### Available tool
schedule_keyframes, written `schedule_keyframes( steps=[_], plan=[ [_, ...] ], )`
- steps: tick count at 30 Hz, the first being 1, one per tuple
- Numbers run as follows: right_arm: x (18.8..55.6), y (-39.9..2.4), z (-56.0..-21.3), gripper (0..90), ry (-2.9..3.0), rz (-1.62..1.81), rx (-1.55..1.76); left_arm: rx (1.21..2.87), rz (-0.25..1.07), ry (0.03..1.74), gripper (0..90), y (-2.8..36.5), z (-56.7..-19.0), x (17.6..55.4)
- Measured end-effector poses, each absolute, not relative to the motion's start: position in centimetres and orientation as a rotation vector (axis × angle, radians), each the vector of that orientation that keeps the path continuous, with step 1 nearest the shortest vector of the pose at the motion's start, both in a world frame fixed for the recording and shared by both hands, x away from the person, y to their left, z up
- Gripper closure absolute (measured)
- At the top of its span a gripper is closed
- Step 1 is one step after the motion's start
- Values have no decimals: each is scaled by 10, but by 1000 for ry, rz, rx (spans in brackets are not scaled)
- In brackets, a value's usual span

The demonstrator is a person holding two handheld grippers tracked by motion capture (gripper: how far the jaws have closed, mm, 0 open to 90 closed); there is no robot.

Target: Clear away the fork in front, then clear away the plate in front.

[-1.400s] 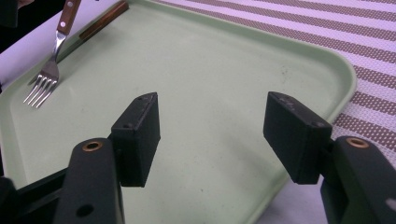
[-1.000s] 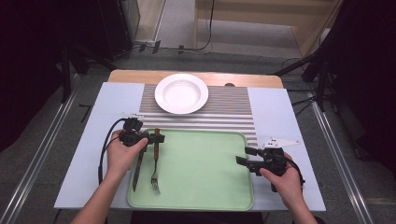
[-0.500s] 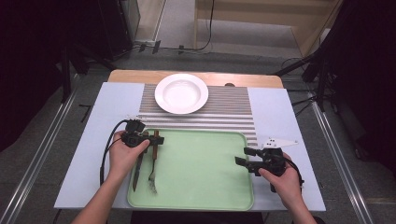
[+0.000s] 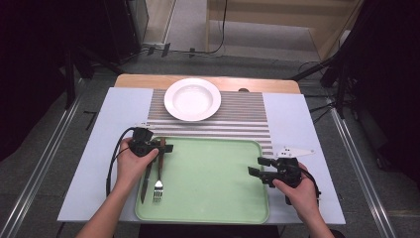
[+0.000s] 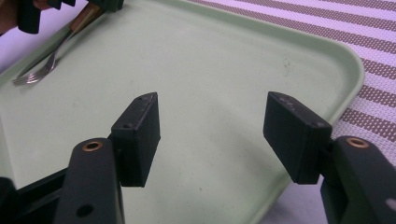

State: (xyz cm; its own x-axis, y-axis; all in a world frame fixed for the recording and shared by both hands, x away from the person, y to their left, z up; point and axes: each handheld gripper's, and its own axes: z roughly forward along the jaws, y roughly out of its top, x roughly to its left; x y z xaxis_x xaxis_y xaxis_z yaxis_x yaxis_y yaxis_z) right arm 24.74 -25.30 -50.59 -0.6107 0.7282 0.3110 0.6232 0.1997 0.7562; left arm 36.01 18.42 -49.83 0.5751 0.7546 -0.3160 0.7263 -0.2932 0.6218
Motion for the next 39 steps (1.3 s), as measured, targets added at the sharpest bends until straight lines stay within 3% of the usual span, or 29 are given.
schedule_keyframes(
  steps=[7,14,36,39],
  plan=[
    [246,-250,-506,356,2353,1374,1306,2053,94,1187,405,186,-490,359],
    [246,-251,-507,356,2350,1346,1292,2016,141,1167,403,194,-479,361],
    [247,-257,-506,356,2310,1378,1319,1946,52,1084,402,215,-457,356],
    [248,-256,-507,356,2310,1410,1319,1944,-7,1056,371,216,-461,360]
  ],
)
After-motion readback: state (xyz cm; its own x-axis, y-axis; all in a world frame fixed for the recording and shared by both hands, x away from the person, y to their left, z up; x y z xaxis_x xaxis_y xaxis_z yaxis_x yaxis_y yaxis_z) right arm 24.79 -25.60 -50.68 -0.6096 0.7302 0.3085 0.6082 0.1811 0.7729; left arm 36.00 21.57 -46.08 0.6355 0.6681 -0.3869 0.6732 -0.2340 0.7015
